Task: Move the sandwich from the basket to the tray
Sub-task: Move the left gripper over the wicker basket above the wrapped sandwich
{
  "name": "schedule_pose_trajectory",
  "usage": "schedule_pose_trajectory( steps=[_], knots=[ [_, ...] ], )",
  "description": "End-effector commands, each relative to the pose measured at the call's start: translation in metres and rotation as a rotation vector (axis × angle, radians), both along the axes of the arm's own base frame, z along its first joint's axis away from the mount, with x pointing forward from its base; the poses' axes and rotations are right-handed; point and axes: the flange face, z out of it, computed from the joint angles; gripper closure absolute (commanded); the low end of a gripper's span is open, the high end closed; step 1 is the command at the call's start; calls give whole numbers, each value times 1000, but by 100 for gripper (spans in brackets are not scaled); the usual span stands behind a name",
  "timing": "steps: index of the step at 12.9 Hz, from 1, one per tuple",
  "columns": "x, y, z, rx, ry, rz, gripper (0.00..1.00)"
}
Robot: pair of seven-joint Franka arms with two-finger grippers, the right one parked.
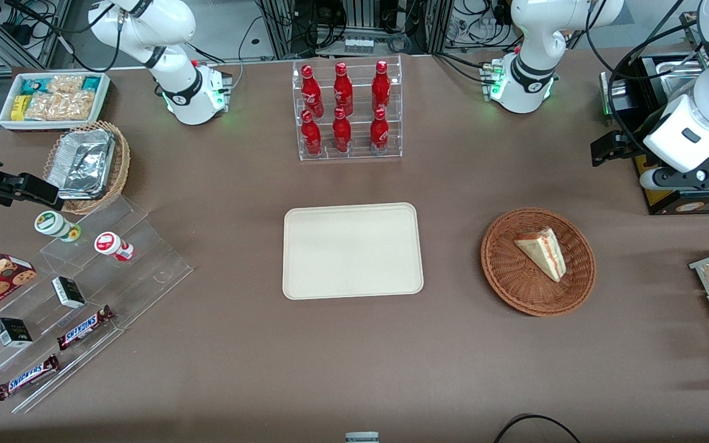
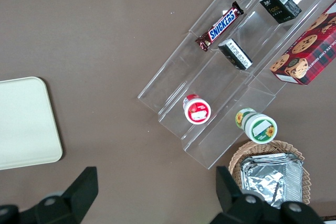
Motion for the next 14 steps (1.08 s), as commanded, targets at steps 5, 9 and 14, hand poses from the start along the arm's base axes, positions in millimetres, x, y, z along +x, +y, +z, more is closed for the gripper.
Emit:
schedule_pose_trajectory(
  steps=[5,9,14],
  knots=[
    [1,-5,-16,-4,-18,-5,0],
    [7,-4,-70,-5,-32,-3,0],
    [10,0,-130,-11,-74,3,0]
  ],
)
